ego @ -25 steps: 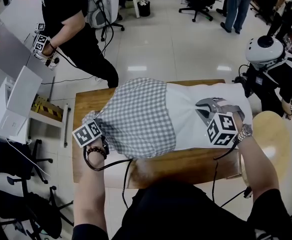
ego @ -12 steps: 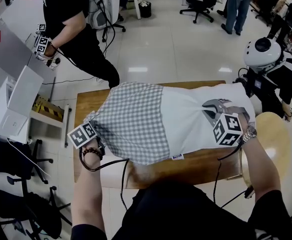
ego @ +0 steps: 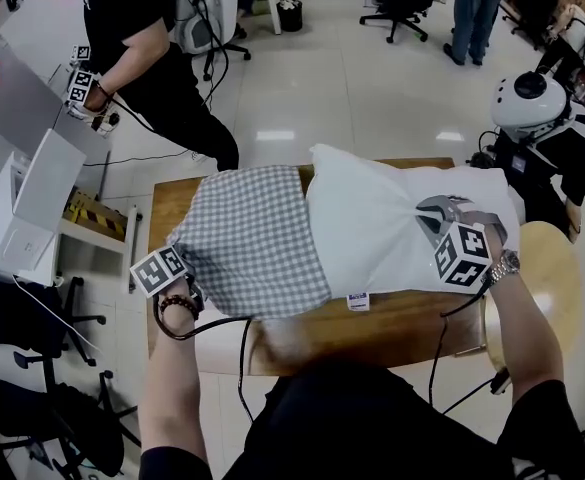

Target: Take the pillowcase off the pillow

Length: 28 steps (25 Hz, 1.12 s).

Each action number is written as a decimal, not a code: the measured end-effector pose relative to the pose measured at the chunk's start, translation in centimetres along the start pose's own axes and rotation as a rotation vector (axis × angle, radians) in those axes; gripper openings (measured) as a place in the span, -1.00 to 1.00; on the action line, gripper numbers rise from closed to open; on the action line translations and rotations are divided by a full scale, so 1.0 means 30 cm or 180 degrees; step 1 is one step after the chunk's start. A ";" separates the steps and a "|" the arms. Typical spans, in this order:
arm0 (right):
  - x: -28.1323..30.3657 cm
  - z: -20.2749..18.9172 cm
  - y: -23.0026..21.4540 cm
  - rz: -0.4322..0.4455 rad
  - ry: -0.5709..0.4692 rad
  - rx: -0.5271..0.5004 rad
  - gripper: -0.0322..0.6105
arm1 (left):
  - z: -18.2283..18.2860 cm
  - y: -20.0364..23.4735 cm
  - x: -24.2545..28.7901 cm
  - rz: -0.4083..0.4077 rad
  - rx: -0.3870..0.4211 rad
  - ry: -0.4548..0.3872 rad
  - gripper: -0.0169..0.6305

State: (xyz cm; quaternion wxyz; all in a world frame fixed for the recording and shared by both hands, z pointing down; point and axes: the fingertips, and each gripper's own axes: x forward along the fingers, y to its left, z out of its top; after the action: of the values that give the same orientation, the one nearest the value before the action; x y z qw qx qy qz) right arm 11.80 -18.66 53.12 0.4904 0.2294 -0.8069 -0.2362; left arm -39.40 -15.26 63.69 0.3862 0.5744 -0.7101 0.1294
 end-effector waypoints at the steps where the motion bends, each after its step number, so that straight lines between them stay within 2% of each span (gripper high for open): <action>1: 0.006 -0.006 0.006 0.0006 0.0001 -0.0008 -0.86 | -0.004 0.004 0.008 -0.0010 0.0021 0.0013 -0.92; 11: 0.028 -0.002 0.040 0.0124 -0.0146 -0.0109 -0.86 | -0.013 0.033 0.061 -0.0024 0.0141 0.0057 -0.91; 15: 0.037 0.002 0.050 0.0166 -0.0203 -0.0182 -0.86 | -0.022 0.012 0.080 -0.0045 0.0269 0.0083 -0.88; 19: 0.053 0.017 0.059 0.0180 -0.0228 -0.0256 -0.85 | -0.017 -0.024 0.086 -0.0092 0.0389 0.0077 -0.39; 23: 0.055 0.026 0.072 0.0140 -0.0220 -0.0288 -0.83 | -0.011 -0.034 0.064 -0.0014 0.0555 -0.0034 0.03; 25: 0.052 0.024 0.083 0.0138 -0.0207 -0.0266 -0.83 | -0.011 -0.041 0.046 0.0006 0.0627 -0.0114 0.15; 28: 0.034 0.028 0.077 0.0147 -0.0190 -0.0233 -0.84 | 0.007 -0.053 0.013 -0.0010 0.0693 -0.0229 0.20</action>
State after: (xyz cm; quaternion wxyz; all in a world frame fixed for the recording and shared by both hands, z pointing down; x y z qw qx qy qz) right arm 10.31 -17.35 54.88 0.4796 0.1855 -0.8170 -0.2609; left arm -38.03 -16.15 63.40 0.2960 0.6183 -0.7043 0.1845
